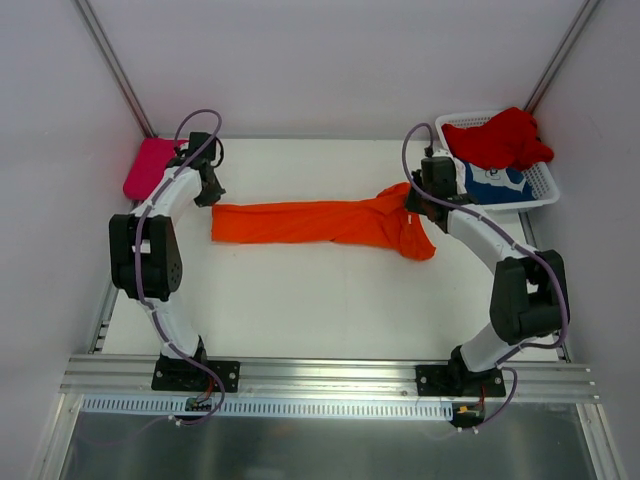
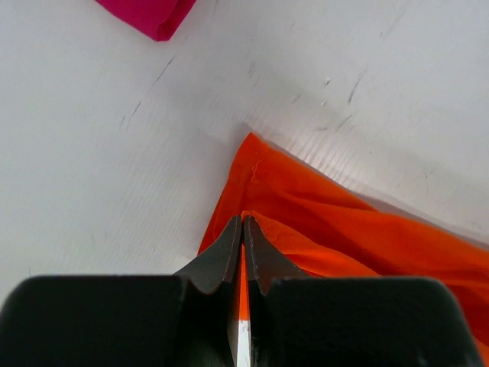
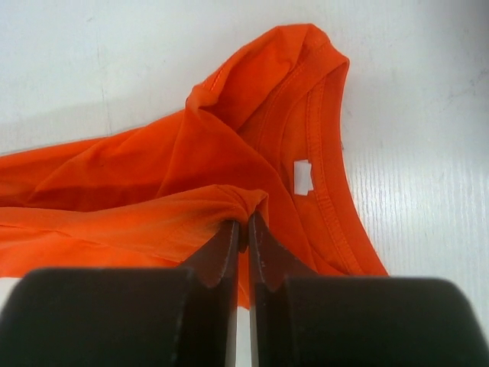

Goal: Fold and stack the t-shirts
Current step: Fold the tshirt

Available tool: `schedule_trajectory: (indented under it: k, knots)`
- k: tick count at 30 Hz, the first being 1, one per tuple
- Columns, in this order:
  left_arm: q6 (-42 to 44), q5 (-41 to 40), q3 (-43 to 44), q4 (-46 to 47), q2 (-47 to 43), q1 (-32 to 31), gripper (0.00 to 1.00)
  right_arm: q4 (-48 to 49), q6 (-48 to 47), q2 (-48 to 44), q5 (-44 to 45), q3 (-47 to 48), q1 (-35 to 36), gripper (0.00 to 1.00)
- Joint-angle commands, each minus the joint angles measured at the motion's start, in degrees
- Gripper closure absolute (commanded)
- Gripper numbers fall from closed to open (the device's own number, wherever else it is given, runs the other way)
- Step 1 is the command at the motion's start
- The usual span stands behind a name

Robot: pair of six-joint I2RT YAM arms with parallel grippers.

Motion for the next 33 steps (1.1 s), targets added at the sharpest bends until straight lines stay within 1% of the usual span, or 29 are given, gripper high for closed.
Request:
schedule_trajectory:
  k: [1, 22, 33]
  knots:
    - [1.36, -0.43, 4.24, 0.49, 2.14, 0.92, 1.00, 2.35, -0.81, 1.65, 0.31, 4.06, -1.09, 1.00]
    - [2.07, 0.01, 11.72, 0.40, 11.90, 1.27, 1.00, 2.18, -1.25, 15.36, -1.53, 14.51, -2.41, 1.00]
    - [2.33, 0.36, 13.74, 0.40, 14.45, 1.62, 1.00, 1.12, -1.25, 19.84, -1.97, 18.73, -2.76, 1.00]
